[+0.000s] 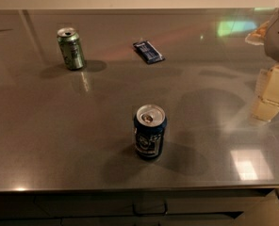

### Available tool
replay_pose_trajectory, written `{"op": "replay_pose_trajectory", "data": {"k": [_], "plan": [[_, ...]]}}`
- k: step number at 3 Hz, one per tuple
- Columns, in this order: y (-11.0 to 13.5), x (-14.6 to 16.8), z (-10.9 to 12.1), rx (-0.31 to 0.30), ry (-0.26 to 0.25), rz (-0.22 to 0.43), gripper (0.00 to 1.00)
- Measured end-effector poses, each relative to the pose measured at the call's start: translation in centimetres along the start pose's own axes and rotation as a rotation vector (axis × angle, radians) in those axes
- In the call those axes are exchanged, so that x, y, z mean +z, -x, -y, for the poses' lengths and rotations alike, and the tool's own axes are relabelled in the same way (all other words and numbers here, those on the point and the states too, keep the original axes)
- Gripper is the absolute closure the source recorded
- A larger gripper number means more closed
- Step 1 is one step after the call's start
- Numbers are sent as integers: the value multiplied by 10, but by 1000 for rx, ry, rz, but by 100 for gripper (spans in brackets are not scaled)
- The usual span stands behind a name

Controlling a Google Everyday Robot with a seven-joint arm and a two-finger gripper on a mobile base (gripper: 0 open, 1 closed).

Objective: Move pepsi can near rxbar blueberry

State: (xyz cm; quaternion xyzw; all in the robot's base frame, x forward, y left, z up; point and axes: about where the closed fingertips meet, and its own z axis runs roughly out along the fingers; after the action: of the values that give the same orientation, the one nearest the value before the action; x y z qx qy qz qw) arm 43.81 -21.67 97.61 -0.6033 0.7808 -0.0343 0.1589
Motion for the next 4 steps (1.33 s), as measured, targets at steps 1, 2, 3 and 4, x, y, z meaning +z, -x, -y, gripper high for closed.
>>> {"op": "replay_pose_trajectory", "data": {"k": [1,2,3,4], "plan": [[0,0,0,0,0,0,0],[11,6,-12,-56,37,47,0],[31,17,-36,-130,86,130,0],[57,30,-62,-209,134,209,0]]}}
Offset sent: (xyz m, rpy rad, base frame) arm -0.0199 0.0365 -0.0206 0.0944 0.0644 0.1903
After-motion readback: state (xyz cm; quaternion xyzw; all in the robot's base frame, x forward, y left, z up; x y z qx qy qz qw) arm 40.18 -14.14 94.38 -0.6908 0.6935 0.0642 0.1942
